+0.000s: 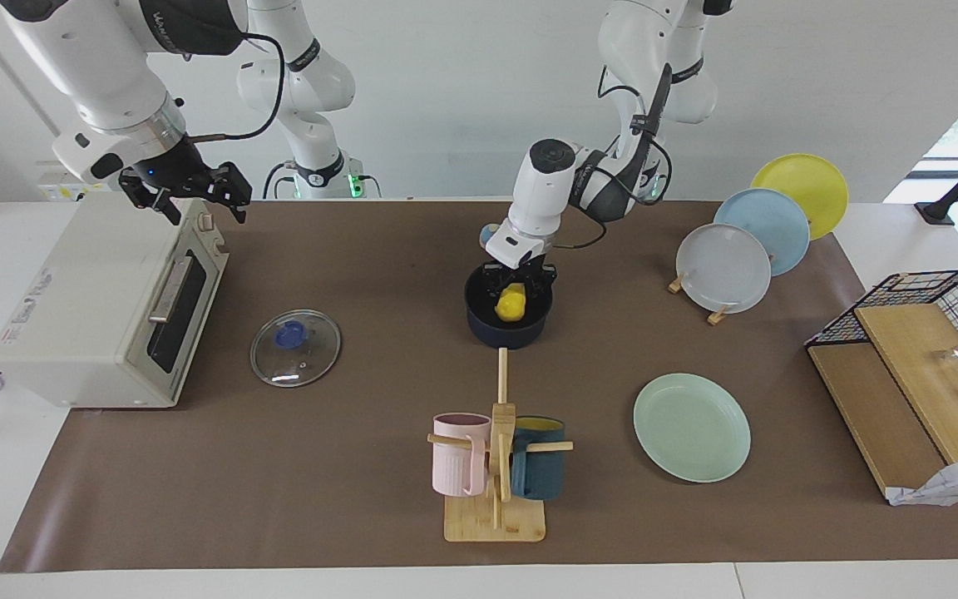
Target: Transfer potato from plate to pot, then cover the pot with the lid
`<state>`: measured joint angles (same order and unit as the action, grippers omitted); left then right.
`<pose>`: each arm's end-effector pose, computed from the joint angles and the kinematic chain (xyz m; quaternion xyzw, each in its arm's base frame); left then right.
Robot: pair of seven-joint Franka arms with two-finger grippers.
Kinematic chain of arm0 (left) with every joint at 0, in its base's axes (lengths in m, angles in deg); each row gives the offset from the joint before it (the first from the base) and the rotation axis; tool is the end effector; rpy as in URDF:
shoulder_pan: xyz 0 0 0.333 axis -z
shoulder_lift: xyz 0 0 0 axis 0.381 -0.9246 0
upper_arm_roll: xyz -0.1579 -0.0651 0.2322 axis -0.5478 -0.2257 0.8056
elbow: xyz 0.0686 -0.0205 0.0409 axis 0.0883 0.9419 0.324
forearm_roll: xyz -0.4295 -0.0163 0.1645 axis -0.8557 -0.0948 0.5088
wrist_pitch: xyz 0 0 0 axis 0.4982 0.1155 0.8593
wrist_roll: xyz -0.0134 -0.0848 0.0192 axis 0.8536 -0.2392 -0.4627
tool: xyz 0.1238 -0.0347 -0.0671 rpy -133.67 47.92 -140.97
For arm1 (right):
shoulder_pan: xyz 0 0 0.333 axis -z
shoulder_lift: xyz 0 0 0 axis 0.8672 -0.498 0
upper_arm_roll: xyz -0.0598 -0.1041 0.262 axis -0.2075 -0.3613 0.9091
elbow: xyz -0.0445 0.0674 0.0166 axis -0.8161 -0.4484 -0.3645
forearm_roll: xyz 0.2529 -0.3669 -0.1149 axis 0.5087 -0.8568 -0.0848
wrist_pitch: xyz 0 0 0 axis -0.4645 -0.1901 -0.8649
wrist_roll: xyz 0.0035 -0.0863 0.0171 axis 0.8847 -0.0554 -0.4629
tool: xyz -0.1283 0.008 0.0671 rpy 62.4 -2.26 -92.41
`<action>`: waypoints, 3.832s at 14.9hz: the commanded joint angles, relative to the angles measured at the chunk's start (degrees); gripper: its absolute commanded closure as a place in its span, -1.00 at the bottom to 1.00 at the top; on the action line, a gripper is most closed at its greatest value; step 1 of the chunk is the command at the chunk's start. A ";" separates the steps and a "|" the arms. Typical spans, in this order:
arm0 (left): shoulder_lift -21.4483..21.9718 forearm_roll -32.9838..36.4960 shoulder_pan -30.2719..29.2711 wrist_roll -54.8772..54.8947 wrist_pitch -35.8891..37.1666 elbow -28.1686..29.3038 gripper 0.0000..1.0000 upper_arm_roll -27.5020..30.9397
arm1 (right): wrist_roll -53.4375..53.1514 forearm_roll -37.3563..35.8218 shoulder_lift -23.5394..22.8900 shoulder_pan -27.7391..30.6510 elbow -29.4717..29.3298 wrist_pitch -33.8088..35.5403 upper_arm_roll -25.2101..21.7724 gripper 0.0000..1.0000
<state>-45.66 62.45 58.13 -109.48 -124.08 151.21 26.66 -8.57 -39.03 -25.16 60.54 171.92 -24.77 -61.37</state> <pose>0.4559 -0.4161 0.2152 0.9966 -0.0185 0.0455 0.0655 0.6060 -0.0085 0.5496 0.9979 0.0065 -0.0650 0.0010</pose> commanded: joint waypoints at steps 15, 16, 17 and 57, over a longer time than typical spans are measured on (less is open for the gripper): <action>1.33 6.66 0.05 -0.01 8.01 -4.32 -1.00 1.30 | -0.55 0.87 1.41 0.74 1.75 -0.84 0.42 -1.00; 2.47 6.58 -1.53 1.48 12.49 -6.86 -1.00 1.13 | -0.55 0.87 1.41 0.74 1.75 -0.84 0.42 -1.00; 3.87 6.05 -3.02 3.50 17.32 -9.76 -1.00 1.13 | -0.55 0.87 1.41 0.74 1.75 -0.84 0.42 -1.00; 8.98 1.57 -27.91 36.65 60.35 -42.05 -1.00 7.99 | -0.55 0.87 1.41 0.74 1.75 -0.84 0.42 -1.00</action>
<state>-34.11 63.08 28.92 -71.96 -66.46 113.05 33.70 -8.57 -39.03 -25.16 60.54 171.92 -24.77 -61.37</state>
